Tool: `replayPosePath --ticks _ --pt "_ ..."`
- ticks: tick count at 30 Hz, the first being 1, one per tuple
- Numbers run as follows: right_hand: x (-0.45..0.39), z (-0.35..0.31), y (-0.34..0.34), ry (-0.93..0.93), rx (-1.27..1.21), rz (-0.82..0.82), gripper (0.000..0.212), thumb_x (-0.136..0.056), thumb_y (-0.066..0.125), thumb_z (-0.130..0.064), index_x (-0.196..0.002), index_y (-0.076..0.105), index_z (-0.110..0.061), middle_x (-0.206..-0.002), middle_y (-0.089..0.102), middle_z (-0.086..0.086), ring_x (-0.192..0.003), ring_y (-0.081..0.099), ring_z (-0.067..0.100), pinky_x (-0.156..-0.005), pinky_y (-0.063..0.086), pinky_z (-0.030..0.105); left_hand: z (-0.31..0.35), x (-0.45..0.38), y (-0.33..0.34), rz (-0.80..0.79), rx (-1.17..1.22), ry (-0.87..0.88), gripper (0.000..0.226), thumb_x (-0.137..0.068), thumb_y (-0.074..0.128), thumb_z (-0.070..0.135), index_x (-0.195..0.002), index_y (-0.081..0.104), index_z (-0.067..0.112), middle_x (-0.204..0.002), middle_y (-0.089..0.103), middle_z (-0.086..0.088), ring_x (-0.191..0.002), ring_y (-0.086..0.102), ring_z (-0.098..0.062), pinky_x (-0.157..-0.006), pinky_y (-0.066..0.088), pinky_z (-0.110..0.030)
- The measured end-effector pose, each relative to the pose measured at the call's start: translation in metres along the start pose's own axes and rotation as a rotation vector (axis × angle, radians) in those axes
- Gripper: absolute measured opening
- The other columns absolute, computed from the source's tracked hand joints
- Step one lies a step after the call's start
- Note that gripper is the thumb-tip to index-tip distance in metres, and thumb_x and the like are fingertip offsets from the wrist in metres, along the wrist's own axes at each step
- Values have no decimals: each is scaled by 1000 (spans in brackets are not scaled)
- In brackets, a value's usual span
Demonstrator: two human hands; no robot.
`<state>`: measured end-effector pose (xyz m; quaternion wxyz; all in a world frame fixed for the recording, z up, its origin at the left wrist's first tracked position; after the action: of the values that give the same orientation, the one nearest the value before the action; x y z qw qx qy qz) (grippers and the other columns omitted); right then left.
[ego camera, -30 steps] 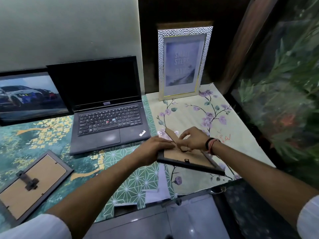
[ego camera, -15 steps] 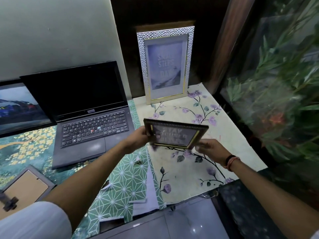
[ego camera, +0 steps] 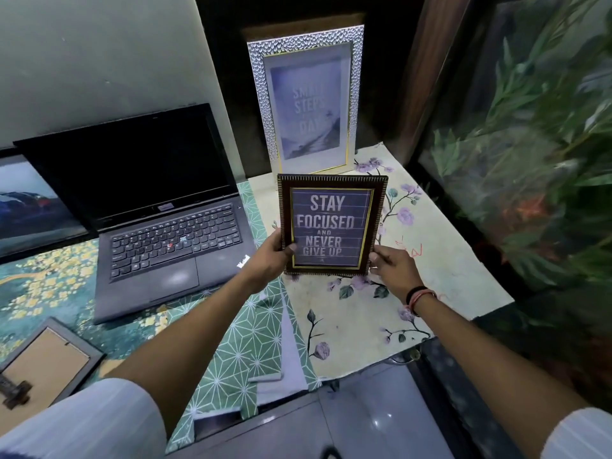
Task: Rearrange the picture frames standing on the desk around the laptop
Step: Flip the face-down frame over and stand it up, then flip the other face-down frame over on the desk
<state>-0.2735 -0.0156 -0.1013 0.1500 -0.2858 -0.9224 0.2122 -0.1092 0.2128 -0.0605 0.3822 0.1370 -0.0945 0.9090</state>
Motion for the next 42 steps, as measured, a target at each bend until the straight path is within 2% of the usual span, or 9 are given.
replayPosePath --ticks 7,15,19,22,29,33,37,40,42 --pt "5 5 7 27 13 25 29 -94 56 -28 -118 72 -23 -111 77 1 -105 72 27 -93 58 53 -10 10 -2 12 -6 10 38 -106 48 6 -143 48 10 -131 65 -8 -109 64 -9 -74 57 -12" --pt "24 -5 18 170 7 91 35 -98 58 -25 -129 66 -11 -113 70 3 -100 71 29 -96 57 46 -33 22 -10 42 -39 -19 43 -101 54 -1 -142 53 13 -128 68 -8 -116 65 -18 -93 58 -29" --pt "49 -7 45 386 -101 235 18 -84 58 -14 -92 73 -11 -92 75 16 -94 71 40 -89 59 51 -50 37 -18 155 -11 -65 53 -97 59 -4 -146 49 13 -127 61 -11 -119 60 -27 -90 56 -32" --pt "70 -21 84 562 -217 286 24 -85 53 -12 -65 66 -11 -69 72 14 -82 74 39 -80 62 47 -61 59 -33 222 36 -57 44 -96 62 -1 -137 55 10 -126 59 -14 -109 62 -23 -85 58 -27" --pt "102 -101 234 403 -380 -142 20 -90 53 6 -77 65 -3 -66 57 14 -56 52 25 -51 49 31 -93 131 -122 501 85 -44 27 -92 65 -1 -117 68 10 -108 73 -6 -94 66 -20 -78 54 -27" --pt "128 -146 312 333 -297 -335 20 -90 53 7 -76 63 -3 -68 59 14 -58 56 25 -55 52 34 -109 189 -188 724 77 -49 22 -92 62 2 -109 69 14 -105 74 -5 -95 70 -25 -83 59 -45" --pt "156 -184 380 172 -55 -424 12 -82 58 -14 -79 68 -8 -76 69 19 -76 68 38 -77 60 52 -133 258 -257 1082 -106 -186 32 -95 52 5 -121 70 7 -120 71 -9 -113 65 -29 -89 49 -32" --pt "176 -204 417 82 150 -471 24 -85 58 -15 -103 68 -3 -99 72 17 -104 67 37 -92 53 40 -155 295 -299 1154 -148 -359 34 -88 48 31 -112 67 14 -121 69 -13 -112 64 -36 -93 54 -45" --pt "182 -211 433 30 238 -461 26 -87 57 -10 -107 65 6 -106 70 26 -104 65 40 -86 51 39 -164 301 -316 1145 -36 -448 46 -87 51 30 -129 60 13 -132 64 -14 -112 64 -34 -94 54 -47"
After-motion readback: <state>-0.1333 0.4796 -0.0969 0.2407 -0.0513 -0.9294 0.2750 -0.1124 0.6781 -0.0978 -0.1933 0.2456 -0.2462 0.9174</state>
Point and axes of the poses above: each hand's wrist, its own x-axis away from the middle knuckle, its own y-axis out of the palm, z = x × y, the point moved 1 cm from there along -x, towards the middle knuckle
